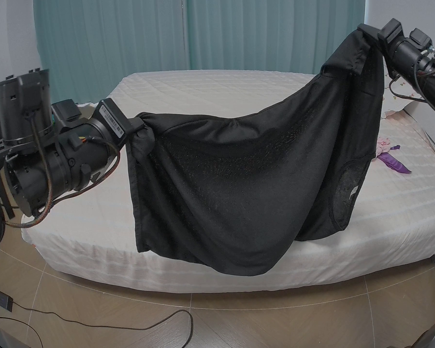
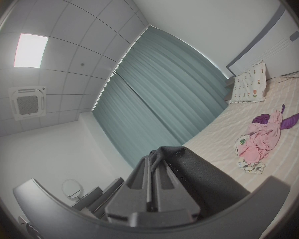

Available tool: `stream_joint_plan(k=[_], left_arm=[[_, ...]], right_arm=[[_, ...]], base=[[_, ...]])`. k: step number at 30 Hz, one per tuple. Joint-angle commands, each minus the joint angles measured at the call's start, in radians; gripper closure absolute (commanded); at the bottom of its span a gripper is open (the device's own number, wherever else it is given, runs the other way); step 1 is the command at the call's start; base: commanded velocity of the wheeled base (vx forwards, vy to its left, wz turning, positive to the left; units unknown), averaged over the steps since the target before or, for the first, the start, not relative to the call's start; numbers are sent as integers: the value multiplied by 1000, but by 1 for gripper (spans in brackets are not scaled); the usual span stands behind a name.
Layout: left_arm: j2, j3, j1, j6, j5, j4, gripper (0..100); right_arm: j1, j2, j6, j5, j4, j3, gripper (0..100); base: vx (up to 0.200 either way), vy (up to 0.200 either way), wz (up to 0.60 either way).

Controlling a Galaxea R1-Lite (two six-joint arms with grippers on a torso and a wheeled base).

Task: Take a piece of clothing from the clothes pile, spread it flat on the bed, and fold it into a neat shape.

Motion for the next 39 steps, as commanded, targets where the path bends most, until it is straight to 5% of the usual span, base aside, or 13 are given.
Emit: stream_joint_plan(k=[1, 12, 34, 39], left_arm=[[113, -51, 41, -3, -1, -1, 100], [230, -108, 130, -52, -46, -41, 100], [489, -243, 183, -96, -55, -35, 100], [559, -276, 187, -113, -53, -35, 100]], right_arm=[[-3, 156, 6, -31, 1, -47, 100], [-4, 248, 64, -40, -52, -45, 100], [-7, 429, 72, -83, -140, -28, 100], [-9, 481, 72, -83, -140, -28, 100]], base=[[200, 0, 0], [200, 0, 0], [200, 0, 0], [0, 0, 0]])
